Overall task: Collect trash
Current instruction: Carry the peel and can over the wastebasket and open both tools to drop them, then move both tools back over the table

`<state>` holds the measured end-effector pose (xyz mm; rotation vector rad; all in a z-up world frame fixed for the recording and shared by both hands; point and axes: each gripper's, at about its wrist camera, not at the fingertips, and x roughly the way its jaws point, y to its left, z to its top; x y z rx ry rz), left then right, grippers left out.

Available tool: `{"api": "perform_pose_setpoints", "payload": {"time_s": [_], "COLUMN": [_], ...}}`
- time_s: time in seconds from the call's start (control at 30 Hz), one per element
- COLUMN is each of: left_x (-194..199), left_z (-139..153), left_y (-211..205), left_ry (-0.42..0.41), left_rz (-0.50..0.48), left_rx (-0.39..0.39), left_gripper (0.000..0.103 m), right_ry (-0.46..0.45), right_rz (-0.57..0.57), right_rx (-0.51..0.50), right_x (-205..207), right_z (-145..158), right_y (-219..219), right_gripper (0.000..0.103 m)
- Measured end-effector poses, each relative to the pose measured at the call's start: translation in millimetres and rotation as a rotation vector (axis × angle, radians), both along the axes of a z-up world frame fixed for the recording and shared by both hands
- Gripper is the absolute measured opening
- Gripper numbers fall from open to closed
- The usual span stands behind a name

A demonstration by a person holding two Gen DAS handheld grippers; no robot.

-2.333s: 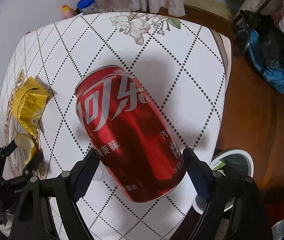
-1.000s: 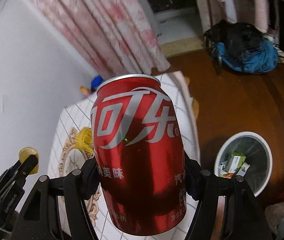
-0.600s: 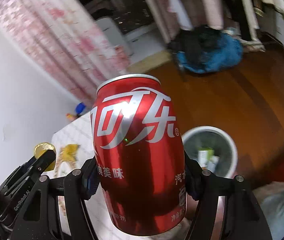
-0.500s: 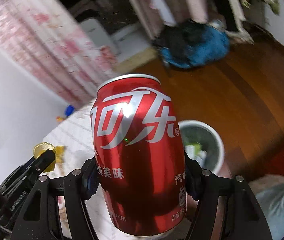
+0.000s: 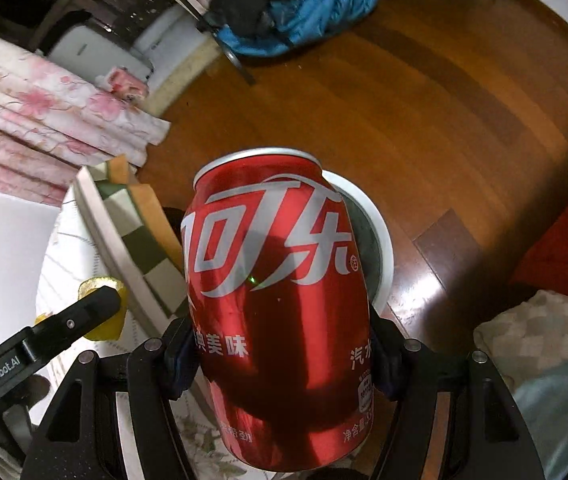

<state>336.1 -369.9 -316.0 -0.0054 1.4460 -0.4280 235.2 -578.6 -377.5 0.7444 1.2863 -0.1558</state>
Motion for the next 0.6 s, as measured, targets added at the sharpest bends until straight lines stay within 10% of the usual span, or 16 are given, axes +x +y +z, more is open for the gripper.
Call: {"api": "perform_pose_setpoints", "payload": {"time_s": [0.13,0.2,0.6], "left_x": [-1,-2,-26], "left_z": [-4,-5,-12], "left_y": [5,10,24], "left_ry": [-0.031,-0.043,-0.126], "left_rz": [0.014,0.01,-0.008], "left_rx": [0.022,0.045,0.186], "left_gripper": [0.087,0.093,0.094], "right_ry": [0.056,0.066,0.14], "right_rz": [-0.002,0.004,0.045], "right_rx": [0.03,0.066,-0.126], "right_x": [15,21,2], "right_z": [-29,-40,-37], "right_y": [-2,-2,9], "right_gripper": [0.071,0.098,0.103]}}
